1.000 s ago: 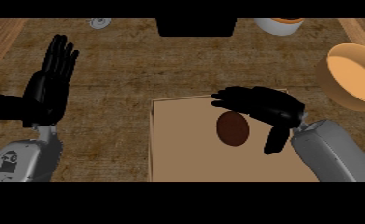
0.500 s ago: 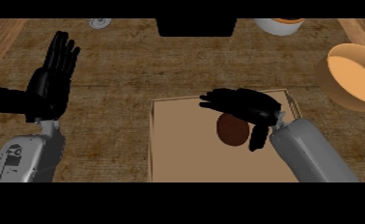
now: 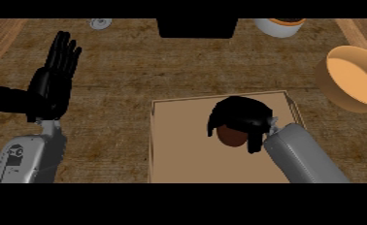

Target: Pick the cupcake from the tray and place it in the pot

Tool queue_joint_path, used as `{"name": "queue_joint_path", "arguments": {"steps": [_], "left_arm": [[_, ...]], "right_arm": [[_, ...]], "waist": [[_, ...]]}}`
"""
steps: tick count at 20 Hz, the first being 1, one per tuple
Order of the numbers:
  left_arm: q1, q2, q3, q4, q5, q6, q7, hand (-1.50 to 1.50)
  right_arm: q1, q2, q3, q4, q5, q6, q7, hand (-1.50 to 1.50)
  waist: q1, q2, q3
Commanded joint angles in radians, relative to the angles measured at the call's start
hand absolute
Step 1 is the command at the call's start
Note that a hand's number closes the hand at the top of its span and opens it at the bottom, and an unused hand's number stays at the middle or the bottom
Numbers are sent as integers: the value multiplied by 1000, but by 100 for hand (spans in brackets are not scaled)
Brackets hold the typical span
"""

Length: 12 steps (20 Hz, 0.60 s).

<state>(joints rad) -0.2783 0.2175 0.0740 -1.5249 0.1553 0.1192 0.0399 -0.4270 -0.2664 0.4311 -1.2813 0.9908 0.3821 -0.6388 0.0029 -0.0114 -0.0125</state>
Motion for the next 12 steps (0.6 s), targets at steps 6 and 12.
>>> {"name": "queue_joint_path", "arguments": {"steps": [6,12], "left_arm": [[20,-46,-46,-99,-57,65,58,0],[-7,-30,3,-23,-38,40,17,0]], "right_arm": [[-13,97,14,83,54,-72,-48,150],[90,59,-47,-168,70,-90,33,150]], "waist": [[7,11,13],[-10,9,12]]}}
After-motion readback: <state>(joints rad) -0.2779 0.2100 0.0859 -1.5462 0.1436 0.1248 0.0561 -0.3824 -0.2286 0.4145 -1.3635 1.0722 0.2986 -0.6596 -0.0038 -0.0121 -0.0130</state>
